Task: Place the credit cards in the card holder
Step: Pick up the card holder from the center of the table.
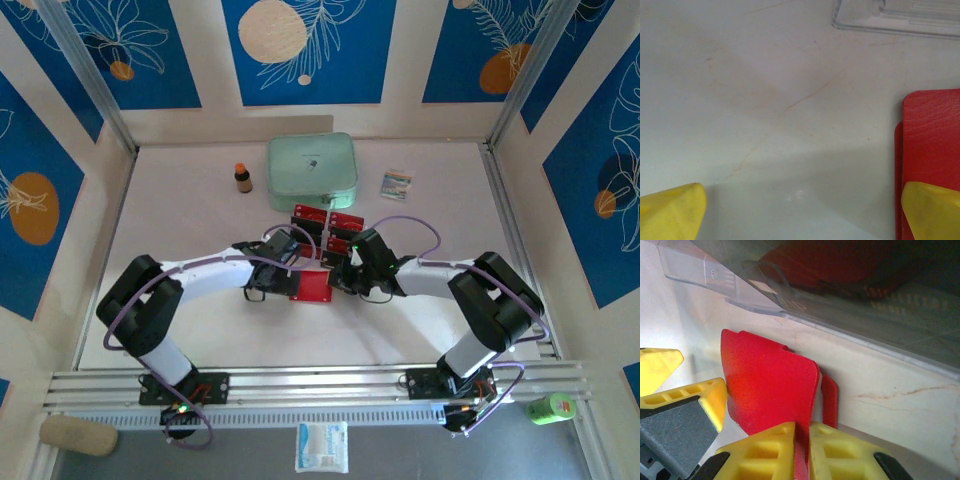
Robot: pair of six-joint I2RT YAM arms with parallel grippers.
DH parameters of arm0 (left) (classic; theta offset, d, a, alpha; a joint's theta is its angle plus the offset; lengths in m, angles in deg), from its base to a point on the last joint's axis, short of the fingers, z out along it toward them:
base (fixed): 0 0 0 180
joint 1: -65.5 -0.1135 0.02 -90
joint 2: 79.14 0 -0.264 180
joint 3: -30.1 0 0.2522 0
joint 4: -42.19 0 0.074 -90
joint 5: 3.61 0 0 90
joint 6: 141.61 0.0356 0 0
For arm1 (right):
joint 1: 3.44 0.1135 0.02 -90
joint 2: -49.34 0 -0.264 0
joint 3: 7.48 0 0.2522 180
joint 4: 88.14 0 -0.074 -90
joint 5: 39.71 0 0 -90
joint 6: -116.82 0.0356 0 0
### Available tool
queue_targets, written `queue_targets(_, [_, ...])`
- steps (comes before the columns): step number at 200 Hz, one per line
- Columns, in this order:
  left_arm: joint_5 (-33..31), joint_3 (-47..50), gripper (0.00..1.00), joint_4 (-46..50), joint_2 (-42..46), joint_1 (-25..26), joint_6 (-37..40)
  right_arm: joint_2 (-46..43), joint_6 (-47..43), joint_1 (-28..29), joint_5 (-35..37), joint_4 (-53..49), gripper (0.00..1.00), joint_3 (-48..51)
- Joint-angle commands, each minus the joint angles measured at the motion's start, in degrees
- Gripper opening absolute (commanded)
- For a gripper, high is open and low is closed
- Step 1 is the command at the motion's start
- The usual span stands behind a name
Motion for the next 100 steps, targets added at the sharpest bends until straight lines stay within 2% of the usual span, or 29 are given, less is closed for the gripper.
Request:
queue_targets(1, [0.7, 1.0, 1.0, -0.3, -0.8, 0.8, -0.1, 2.7, 2.3, 0.8, -1.0, -4.5, 0.12, 1.7])
queue_targets(21, [0.7, 1.0, 1.0, -0.5, -0.7, 0.8, -0.1, 2.7, 2.3, 0.8, -1.0, -4.3, 0.0, 1.7])
queue_targets(58, [0.0, -0.6, 1.0, 1.6, 1.0, 0.8, -0.2, -0.7, 1.5, 0.8, -1.0, -6.2, 0.0, 1.8])
queue_targets(100, [-0.7, -4.2, 1.0, 5.7, 7.2, 0.7, -0.5, -8.7, -0.2, 1.1, 0.7, -12.5, 0.0, 0.7])
